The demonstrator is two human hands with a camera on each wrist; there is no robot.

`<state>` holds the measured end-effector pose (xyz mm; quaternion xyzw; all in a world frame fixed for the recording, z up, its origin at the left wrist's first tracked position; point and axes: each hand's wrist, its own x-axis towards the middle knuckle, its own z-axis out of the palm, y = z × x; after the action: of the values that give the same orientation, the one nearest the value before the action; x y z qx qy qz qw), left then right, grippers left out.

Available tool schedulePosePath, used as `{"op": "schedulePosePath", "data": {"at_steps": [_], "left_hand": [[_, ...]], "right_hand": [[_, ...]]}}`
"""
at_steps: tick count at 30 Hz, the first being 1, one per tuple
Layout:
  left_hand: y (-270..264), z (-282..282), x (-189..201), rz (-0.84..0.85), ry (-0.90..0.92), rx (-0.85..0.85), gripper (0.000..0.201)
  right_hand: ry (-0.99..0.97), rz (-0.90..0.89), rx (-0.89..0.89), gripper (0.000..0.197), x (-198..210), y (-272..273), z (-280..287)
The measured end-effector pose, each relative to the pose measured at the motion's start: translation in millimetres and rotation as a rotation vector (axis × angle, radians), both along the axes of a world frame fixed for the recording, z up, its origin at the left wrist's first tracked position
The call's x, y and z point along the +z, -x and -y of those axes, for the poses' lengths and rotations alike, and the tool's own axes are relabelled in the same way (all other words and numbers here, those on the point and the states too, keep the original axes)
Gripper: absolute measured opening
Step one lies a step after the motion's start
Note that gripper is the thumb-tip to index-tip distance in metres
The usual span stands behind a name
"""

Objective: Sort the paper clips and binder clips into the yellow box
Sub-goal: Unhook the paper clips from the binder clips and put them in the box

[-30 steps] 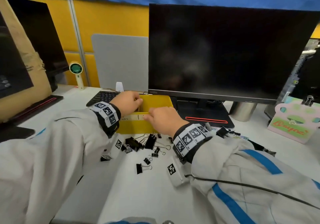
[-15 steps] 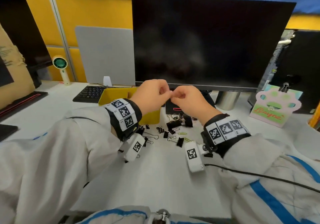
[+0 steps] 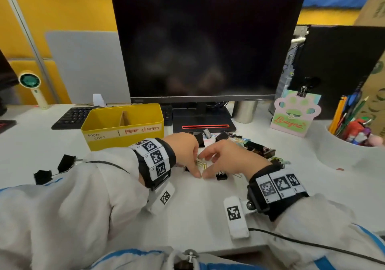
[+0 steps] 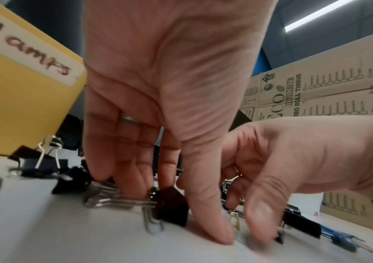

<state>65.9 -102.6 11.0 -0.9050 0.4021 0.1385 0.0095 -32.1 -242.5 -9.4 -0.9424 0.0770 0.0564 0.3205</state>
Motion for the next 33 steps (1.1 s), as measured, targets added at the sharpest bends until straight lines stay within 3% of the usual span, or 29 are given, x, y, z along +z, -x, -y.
{"op": "schedulePosePath", "data": {"at_steps": [3,6,11,14,17,19,23,25,27,29,31,33], "left_hand": [[-2,-2,1,-0.116,0.055,0.056,0.039],[-2,-7,4,-0.162,0.127,0.131,0.029],[-10,-20,21,-0.058,0.248,0.221,0.011],[-17,-29,27,0.053,0.132,0.220,0.013],[-18,-38,23,0.121,-0.127,0.181,0.023],[-19,-42,19,0.169,-0.196,0.170,0.029],[-21,-40,20,0.223,-0.066,0.132,0.032],[-22,-36,20,0.133,0.048,-0.007,0.039],[-18,-33,17,0.045,0.037,-0.139,0.058],[-18,-28,10,0.026,-0.024,-0.168,0.071],[-22,-25,4,0.019,-0.043,-0.153,0.071],[-25,-24,3,0.012,-0.025,-0.121,0.063]], "right_hand": [[0.073,-0.003,0.069,0.050,-9,-2,-5],[0.048,0.051,0.058,0.034,-12,-4,-7],[0.046,0.118,0.033,0.012,-9,-6,-10],[0.109,0.159,0.067,0.008,-9,-8,-13],[0.155,0.163,0.067,0.017,-11,-10,-16],[0.177,0.155,0.047,0.020,-12,-11,-17],[0.042,0.225,-0.025,0.011,-10,-12,-14],[-0.064,0.233,-0.076,0.009,-6,-10,-12],[-0.095,0.204,-0.151,0.007,2,-4,-9],[-0.014,0.077,-0.194,0.019,14,3,-4],[0.160,-0.134,-0.188,0.040,22,11,-2],[0.197,-0.243,-0.189,0.047,24,14,-2]]}}
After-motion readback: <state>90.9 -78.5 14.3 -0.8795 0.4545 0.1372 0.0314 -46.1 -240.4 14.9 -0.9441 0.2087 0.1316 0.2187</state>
